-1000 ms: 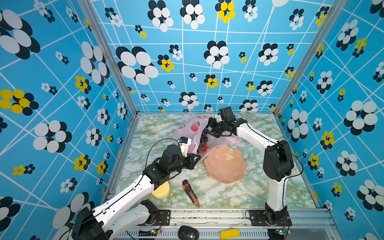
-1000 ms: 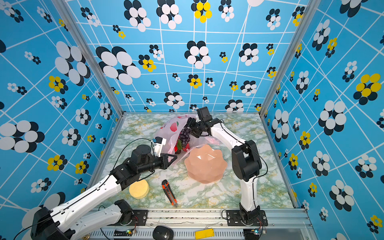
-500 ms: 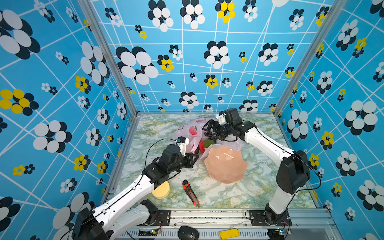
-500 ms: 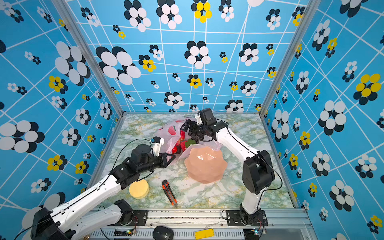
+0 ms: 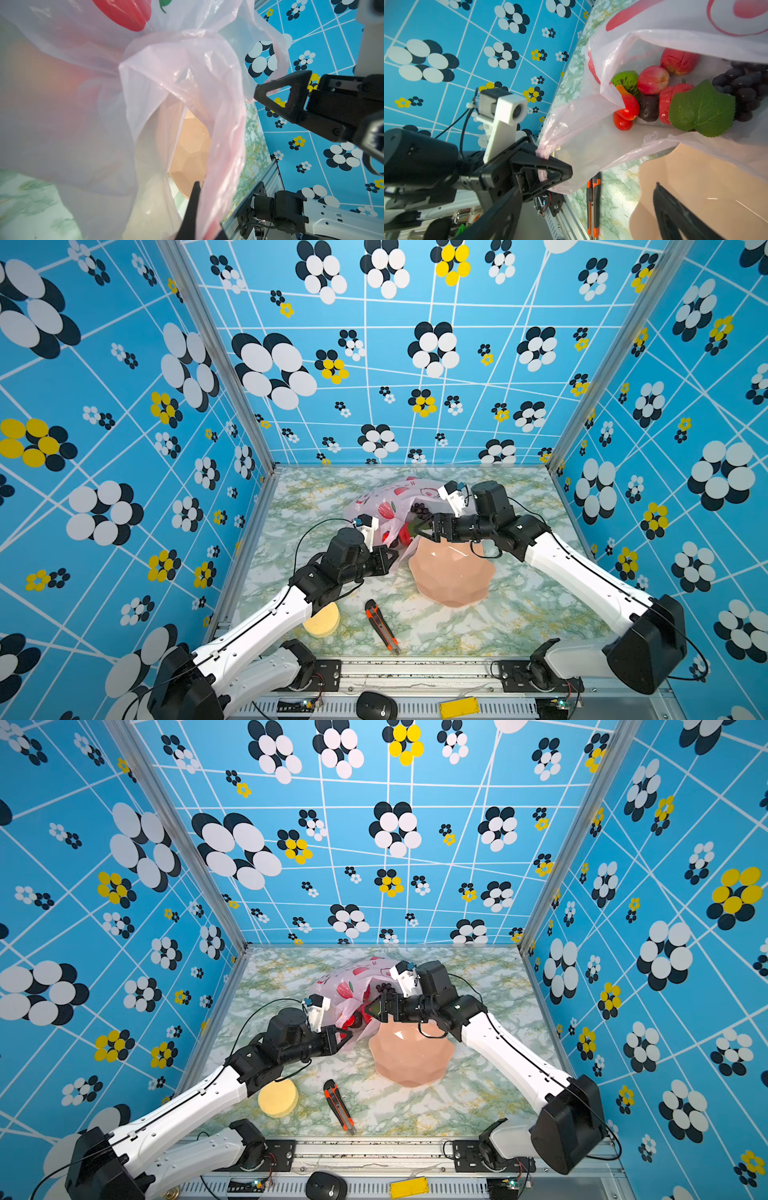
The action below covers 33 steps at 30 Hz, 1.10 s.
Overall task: Place the fruits into the plastic bag
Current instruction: 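Open the right gripper inside the bag and withdraw it upward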
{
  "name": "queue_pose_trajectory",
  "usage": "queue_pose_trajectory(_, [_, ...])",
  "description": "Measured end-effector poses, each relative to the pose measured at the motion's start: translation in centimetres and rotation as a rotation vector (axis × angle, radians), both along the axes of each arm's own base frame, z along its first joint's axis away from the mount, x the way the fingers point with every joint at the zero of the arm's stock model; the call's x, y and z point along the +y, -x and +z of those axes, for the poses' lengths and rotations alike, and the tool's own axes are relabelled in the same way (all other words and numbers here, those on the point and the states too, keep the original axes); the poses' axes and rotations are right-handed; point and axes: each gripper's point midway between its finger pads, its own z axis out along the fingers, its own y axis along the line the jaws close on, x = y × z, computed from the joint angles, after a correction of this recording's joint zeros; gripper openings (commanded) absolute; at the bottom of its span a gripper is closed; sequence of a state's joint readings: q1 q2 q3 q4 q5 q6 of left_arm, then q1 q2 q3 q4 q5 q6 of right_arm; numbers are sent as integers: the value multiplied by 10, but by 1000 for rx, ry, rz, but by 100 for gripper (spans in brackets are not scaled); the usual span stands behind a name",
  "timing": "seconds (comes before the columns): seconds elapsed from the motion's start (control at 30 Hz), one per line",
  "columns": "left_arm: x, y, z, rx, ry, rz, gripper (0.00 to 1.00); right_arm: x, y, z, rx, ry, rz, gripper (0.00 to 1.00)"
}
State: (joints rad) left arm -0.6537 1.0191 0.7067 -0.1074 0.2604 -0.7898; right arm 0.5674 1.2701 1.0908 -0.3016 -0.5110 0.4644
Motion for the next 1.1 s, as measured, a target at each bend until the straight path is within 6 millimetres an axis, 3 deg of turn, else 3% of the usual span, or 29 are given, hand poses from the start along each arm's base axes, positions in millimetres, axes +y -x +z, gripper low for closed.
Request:
queue_pose_trajectory(0.17, [0, 0, 1, 6, 8, 5, 0, -33, 7, 18, -240, 46, -86, 99])
queue_pose_trajectory(0.27, [0, -1, 1, 4, 9, 5, 0, -60, -1, 20, -319, 105, -214, 99])
queue_pose_trajectory(0.37, [0, -1, 1, 4, 9, 5, 0, -95, -20, 15, -307, 167, -378, 99])
queue_pose_trajectory(0.5, [0, -1, 1, 3, 9, 5, 0, -133, -37, -8, -195, 220, -521, 100])
queue_pose_trajectory(0.77, [0, -1, 1, 4, 9, 7, 0, -129, -27, -43, -14, 281, -464, 96])
queue_pose_trajectory(1.1, [1, -2, 1, 3, 10, 11, 0, -137, -29, -59, 11, 359, -479, 86])
